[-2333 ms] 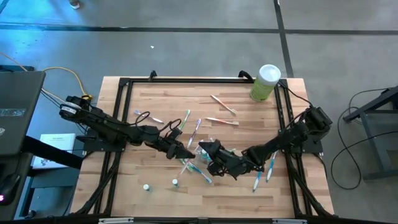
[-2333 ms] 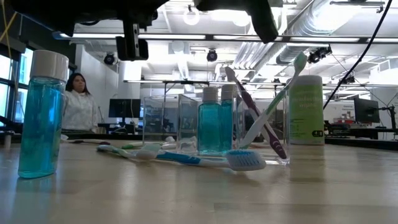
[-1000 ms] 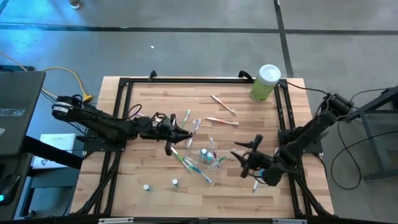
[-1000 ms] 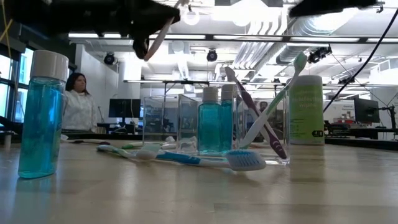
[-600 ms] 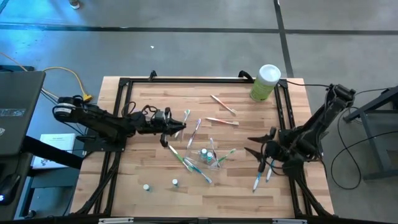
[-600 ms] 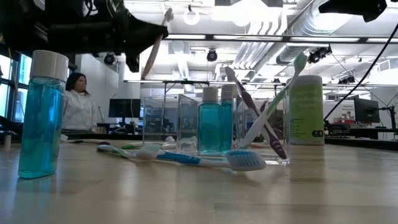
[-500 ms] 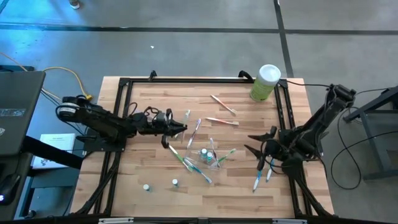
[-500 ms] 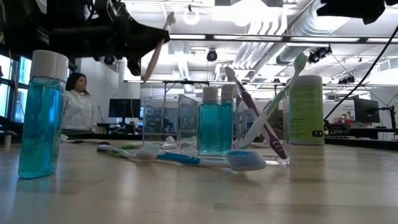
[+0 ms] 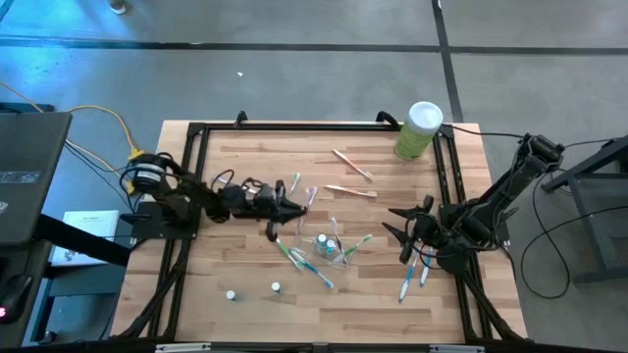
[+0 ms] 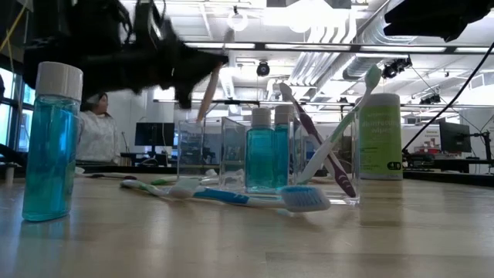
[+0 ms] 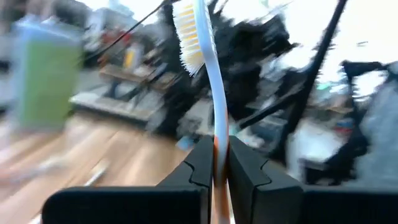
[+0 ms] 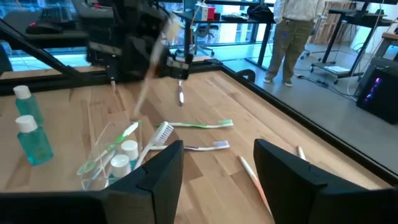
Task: Pick & Place toothbrushing station
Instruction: Put the orange toothbrush into the transparent organizer
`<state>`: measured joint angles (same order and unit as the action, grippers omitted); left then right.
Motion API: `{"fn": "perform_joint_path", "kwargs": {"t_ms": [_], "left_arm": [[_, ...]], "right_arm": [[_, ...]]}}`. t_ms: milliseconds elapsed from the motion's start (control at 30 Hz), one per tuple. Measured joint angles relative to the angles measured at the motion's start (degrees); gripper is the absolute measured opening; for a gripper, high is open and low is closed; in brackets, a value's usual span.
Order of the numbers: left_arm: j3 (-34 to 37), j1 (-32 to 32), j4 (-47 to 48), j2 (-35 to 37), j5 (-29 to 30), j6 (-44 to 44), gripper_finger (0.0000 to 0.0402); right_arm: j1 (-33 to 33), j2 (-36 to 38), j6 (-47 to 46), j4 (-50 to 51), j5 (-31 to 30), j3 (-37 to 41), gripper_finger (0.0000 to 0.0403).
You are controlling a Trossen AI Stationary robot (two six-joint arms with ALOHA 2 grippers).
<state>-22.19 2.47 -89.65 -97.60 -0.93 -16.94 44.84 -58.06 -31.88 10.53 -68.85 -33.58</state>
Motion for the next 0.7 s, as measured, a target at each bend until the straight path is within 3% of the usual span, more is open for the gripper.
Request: {"fn": "perform_joint_path", "kwargs": {"t_ms": [133, 333, 700], "left_arm": [[-1.5, 2.4, 0.0, 0.7, -2.3, 2.3, 0.0015], [-1.8, 4.9, 1.5, 0.7, -0.8, 4.4, 0.0015], [-1.8, 4.7, 0.1, -6.4, 1.1, 4.1, 0.0025]], "right_arm": [[0.0, -0.4, 0.0, 0.0, 0.0, 0.0, 0.0188], [0.0, -1.8, 0.0, 0.0, 0.3, 0.0, 0.0188], [0.0, -2.4, -1.1, -0.2, 0.3, 0.0, 0.0188]]}}
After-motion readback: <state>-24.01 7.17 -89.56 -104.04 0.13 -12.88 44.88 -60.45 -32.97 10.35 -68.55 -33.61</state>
